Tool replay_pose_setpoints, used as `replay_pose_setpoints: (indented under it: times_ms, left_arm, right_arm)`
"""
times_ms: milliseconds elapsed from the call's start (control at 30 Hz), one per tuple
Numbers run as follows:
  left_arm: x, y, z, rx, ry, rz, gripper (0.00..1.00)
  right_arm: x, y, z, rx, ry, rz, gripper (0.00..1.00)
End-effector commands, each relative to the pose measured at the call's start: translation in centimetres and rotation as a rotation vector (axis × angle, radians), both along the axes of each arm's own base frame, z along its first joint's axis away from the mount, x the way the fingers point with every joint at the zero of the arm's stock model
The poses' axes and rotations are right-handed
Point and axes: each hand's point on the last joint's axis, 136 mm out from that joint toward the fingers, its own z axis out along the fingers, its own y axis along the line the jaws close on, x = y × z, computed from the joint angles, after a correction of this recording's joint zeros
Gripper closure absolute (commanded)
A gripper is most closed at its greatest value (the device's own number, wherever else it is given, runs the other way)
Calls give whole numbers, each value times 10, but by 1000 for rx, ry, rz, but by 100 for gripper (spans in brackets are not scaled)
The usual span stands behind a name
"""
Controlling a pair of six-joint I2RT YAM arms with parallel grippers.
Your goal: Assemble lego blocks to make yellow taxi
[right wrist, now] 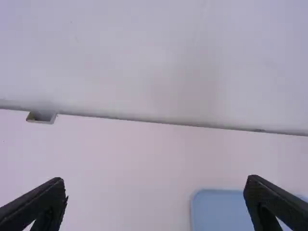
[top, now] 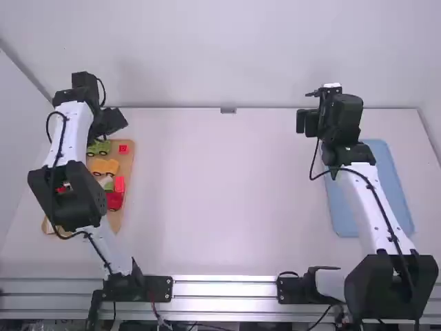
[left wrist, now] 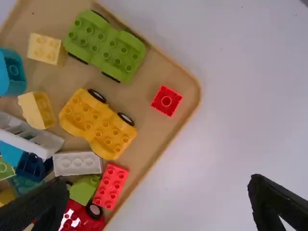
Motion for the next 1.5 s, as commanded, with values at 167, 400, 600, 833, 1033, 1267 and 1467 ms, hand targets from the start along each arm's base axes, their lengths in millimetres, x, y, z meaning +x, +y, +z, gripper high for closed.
replay_pose_setpoints:
  times_ms: [167, 400, 600, 833, 1033, 1267, 1467]
  left_arm:
    - [1, -8, -20, -31, 0, -5, 1]
    - [-17, 2, -42, -125, 7, 282, 1]
    - [-40, 29, -76, -134, 35, 517, 1]
    - [-54, 44, -100, -227, 69, 575, 1]
    - [-62, 45, -123, -255, 130, 603, 1]
    - [-58, 44, -140, -266, 144, 612, 1]
    - [-53, 45, -142, -270, 120, 651, 1]
  right_arm:
    - [5, 1, 13, 5, -26, -1, 1]
    - [5, 2, 13, 7, -26, 1, 2]
    - [4, 15, 13, 40, -25, 70, 1]
    - [4, 16, 13, 42, -24, 74, 1]
    - [4, 16, 13, 42, -25, 74, 2]
    - [4, 16, 13, 42, -24, 74, 2]
    - [4, 16, 13, 42, -25, 74, 1]
